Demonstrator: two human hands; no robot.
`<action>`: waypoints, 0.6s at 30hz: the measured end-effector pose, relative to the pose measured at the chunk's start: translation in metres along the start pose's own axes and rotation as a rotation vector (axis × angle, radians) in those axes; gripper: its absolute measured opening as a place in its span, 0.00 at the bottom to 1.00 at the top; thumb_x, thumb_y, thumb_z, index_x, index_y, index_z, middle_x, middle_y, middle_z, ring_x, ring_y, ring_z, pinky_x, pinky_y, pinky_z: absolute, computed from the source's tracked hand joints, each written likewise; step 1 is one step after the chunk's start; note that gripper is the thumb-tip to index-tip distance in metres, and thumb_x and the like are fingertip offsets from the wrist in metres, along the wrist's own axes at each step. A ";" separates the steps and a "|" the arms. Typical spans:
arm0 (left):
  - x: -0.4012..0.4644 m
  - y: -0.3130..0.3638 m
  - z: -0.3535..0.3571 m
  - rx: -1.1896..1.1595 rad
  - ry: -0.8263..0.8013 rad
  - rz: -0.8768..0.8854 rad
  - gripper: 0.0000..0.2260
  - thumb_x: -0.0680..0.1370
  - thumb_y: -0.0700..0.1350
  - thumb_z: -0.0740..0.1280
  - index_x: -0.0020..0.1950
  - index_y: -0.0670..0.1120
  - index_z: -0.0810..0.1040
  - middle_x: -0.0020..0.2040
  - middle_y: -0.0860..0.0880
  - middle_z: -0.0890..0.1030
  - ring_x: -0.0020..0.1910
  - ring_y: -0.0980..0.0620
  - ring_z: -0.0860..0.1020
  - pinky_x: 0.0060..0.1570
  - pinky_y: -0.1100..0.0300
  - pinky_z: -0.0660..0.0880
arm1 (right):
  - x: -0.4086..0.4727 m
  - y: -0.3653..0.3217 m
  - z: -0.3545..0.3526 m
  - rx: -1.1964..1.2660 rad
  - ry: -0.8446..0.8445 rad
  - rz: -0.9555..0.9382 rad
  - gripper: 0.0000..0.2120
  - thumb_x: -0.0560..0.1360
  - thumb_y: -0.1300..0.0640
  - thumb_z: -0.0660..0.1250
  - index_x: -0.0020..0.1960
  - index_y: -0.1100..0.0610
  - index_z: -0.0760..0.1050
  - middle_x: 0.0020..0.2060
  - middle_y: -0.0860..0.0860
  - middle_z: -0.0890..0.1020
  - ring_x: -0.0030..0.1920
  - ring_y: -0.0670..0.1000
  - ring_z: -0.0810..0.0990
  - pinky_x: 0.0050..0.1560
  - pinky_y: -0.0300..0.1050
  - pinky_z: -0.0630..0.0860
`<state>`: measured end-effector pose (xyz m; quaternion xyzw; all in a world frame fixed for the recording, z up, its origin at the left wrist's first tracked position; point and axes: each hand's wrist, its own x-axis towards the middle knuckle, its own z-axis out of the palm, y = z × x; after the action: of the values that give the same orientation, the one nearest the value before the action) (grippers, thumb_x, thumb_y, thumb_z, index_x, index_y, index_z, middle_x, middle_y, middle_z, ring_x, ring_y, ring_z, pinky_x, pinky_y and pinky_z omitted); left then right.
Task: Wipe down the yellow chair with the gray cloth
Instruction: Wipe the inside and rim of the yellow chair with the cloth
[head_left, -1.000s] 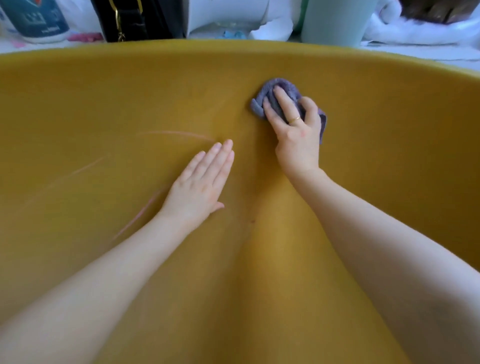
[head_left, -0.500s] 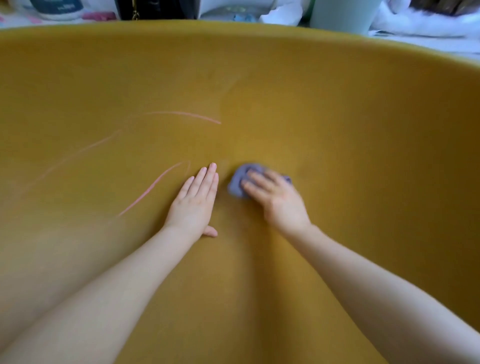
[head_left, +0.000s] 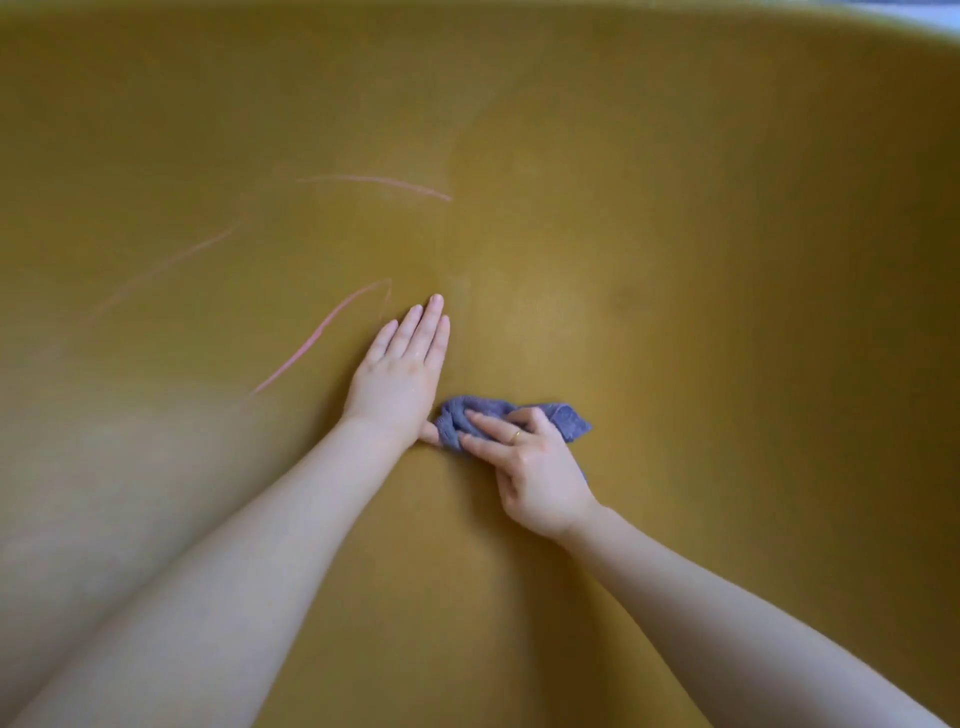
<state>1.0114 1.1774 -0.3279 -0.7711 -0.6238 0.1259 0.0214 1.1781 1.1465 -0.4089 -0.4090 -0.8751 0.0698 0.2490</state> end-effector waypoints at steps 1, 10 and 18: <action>-0.006 -0.001 0.002 -0.010 -0.031 0.004 0.54 0.67 0.62 0.70 0.76 0.41 0.37 0.76 0.44 0.33 0.76 0.48 0.39 0.73 0.56 0.39 | -0.007 -0.001 -0.001 -0.014 -0.049 -0.052 0.24 0.67 0.61 0.51 0.56 0.56 0.80 0.58 0.54 0.80 0.46 0.62 0.77 0.46 0.57 0.78; -0.043 -0.017 0.033 0.003 -0.089 0.018 0.54 0.67 0.70 0.63 0.76 0.41 0.37 0.76 0.44 0.33 0.76 0.49 0.38 0.73 0.55 0.37 | 0.070 0.055 -0.036 -0.335 0.169 0.118 0.19 0.72 0.64 0.58 0.58 0.54 0.79 0.62 0.53 0.77 0.57 0.65 0.75 0.54 0.54 0.74; -0.040 -0.021 0.040 -0.059 -0.043 0.031 0.54 0.67 0.69 0.65 0.76 0.41 0.37 0.76 0.45 0.34 0.76 0.50 0.38 0.73 0.56 0.38 | 0.019 -0.038 0.022 -0.101 0.064 0.045 0.18 0.71 0.55 0.56 0.52 0.52 0.81 0.57 0.51 0.81 0.48 0.64 0.78 0.44 0.54 0.76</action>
<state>0.9748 1.1381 -0.3561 -0.7779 -0.6157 0.1243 -0.0167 1.1313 1.1376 -0.4090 -0.4429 -0.8596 0.0179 0.2542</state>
